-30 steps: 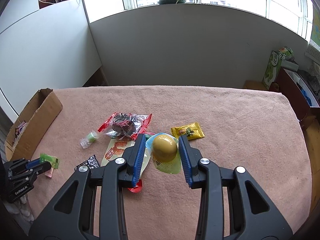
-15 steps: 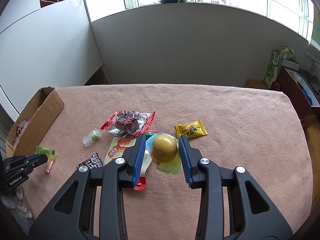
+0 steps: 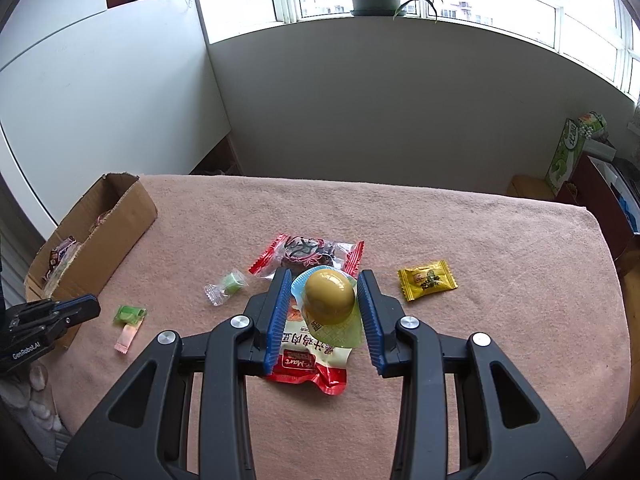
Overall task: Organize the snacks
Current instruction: 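Hold the green candy in the left tool while the right tool holds the egg, then carry the green candy with the left tool while the right tool carries the egg into the box, releasing both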
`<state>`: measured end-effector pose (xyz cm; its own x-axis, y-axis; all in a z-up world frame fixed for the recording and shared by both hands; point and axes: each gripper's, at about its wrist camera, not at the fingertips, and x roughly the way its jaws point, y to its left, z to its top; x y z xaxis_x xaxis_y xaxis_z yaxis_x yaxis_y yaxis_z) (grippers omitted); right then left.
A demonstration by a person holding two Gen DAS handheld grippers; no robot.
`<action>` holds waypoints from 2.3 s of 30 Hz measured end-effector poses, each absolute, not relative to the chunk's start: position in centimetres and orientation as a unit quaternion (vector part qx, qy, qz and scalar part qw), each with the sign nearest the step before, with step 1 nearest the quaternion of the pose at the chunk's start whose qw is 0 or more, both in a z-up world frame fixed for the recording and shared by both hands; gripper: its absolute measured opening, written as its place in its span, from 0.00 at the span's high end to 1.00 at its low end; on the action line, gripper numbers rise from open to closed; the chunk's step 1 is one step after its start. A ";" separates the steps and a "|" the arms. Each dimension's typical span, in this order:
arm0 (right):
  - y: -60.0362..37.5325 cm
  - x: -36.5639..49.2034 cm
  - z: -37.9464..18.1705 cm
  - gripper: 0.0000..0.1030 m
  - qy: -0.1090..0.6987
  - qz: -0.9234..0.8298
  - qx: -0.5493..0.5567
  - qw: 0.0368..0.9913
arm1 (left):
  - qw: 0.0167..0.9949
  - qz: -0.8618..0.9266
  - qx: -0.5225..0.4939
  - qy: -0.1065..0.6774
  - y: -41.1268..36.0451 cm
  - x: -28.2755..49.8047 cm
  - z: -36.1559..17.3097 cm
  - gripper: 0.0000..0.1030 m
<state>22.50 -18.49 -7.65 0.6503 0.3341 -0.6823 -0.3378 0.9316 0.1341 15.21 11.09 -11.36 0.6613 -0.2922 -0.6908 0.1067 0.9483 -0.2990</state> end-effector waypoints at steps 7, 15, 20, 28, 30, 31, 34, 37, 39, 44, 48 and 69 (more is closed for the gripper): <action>-18.0 22.3 -8.0 0.65 0.380 0.189 -0.003 0.906 | 0.898 -0.078 -0.079 0.425 9.6 16.7 -13.2 0.47; -18.8 22.8 -8.9 0.65 0.388 0.187 0.008 0.902 | 0.893 -0.058 -0.069 0.441 9.1 18.1 -15.0 0.47; -19.0 23.0 -9.2 0.65 0.393 0.184 0.010 0.901 | 0.895 -0.052 -0.065 0.439 8.7 18.3 -15.4 0.61; -19.0 23.2 -9.3 0.65 0.393 0.182 0.011 0.901 | 0.897 -0.054 -0.060 0.434 8.8 18.0 -15.2 0.67; -19.1 23.2 -9.3 0.65 0.393 0.181 0.012 0.901 | 0.898 -0.054 -0.063 0.432 8.9 17.9 -15.2 0.67; -19.1 23.2 -9.3 0.65 0.393 0.181 0.012 0.902 | 0.898 -0.054 -0.065 0.431 8.9 17.9 -15.1 0.67; -19.1 23.1 -9.0 0.65 0.390 0.182 0.011 0.903 | 0.901 -0.056 -0.073 0.425 9.1 17.6 -14.6 0.67; -18.9 22.9 -8.6 0.65 0.386 0.185 0.009 0.904 | 0.904 -0.061 -0.079 0.416 9.7 16.8 -13.6 0.67; -18.6 22.7 -8.1 0.65 0.382 0.190 0.008 0.904 | 0.906 -0.063 -0.082 0.410 9.8 16.5 -13.1 0.71; -17.2 22.3 -7.2 0.65 0.371 0.199 -0.002 0.907 | 0.915 -0.069 -0.083 0.389 10.2 15.6 -11.2 0.71; -15.9 21.9 -6.4 0.65 0.365 0.213 -0.005 0.906 | 0.918 -0.071 -0.094 0.379 11.0 15.2 -10.3 0.71; -1.3 22.8 -3.2 0.65 0.341 0.327 -0.058 0.880 | 0.940 0.007 -0.107 0.324 18.8 14.7 -6.6 0.71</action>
<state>22.77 -1.33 -3.18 0.5542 0.5350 -0.6377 -0.6140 0.7800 0.1208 14.72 18.77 -6.59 0.7901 -0.0559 -0.6104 -0.0830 0.9769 -0.1969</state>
